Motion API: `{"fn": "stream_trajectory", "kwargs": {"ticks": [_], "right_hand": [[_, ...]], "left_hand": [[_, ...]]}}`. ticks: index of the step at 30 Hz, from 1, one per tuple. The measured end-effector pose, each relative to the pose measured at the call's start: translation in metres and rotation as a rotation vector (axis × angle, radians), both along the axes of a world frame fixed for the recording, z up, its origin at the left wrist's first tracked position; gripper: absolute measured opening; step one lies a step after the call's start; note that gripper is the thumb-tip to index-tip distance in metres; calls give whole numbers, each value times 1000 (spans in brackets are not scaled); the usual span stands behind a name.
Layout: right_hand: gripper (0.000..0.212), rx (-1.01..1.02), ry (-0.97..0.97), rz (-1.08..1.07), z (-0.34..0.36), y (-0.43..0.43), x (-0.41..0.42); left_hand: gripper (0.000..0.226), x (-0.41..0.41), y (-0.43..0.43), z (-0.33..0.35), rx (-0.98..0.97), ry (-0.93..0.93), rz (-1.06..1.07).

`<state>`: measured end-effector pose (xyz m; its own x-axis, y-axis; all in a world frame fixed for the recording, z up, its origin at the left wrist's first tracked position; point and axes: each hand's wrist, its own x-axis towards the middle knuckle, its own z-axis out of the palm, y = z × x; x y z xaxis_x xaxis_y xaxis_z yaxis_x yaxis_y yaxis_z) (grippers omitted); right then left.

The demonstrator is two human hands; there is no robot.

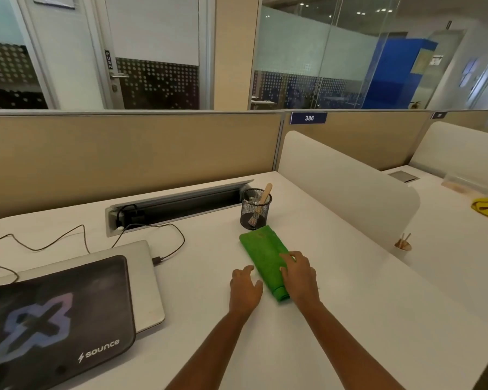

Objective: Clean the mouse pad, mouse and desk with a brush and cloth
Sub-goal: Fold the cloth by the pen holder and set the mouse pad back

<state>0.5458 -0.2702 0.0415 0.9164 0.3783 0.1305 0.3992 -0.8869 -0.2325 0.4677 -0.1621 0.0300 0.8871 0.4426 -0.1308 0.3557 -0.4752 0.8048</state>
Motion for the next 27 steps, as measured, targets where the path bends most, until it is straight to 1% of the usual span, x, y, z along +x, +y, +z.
{"fn": "stream_trajectory", "kwargs": {"ticks": [7,12,17,21,27], "right_hand": [[40,125,-44,159,-14,4,-59],[39,229,-25,267,-17,6,-95],[38,262,10,351,-12,7,-127],[38,319,64,406,-8,11,-156],[37,334,137,511,1,28,-198]], "left_hand": [[42,-41,-9,-2,42,-22,25],[40,-75,-11,-3,73,-34,56],[36,-119,-9,-5,81,-44,118],[34,-160,-11,-4,54,-71,197],[34,-218,9,7,102,-111,380]]}}
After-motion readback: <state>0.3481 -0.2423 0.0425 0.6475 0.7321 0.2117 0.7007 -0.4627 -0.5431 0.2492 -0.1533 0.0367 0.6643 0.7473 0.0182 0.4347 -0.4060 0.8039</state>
